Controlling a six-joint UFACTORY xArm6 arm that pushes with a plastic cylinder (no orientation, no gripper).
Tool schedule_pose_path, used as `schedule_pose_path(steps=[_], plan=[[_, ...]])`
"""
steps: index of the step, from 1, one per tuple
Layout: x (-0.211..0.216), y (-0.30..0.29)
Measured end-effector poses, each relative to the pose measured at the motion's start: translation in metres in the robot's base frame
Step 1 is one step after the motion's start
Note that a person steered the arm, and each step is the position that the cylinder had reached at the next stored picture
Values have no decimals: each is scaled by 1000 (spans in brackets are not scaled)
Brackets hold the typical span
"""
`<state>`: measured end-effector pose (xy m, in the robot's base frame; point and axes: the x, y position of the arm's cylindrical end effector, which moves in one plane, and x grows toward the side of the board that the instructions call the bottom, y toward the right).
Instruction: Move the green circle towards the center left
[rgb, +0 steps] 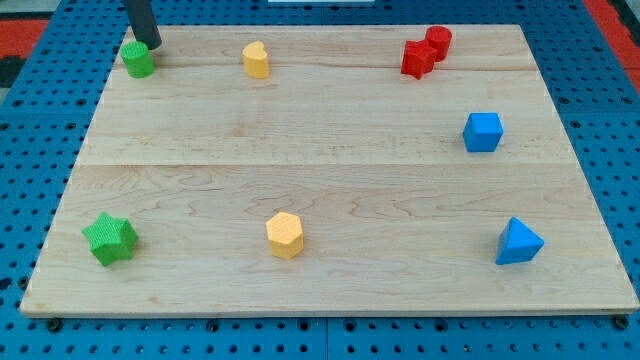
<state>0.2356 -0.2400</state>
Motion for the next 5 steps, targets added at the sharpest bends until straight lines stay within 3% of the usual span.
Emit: schedule_pose_path(steps=[2, 4, 5], plan=[[1, -28], [81, 8], [95, 10]])
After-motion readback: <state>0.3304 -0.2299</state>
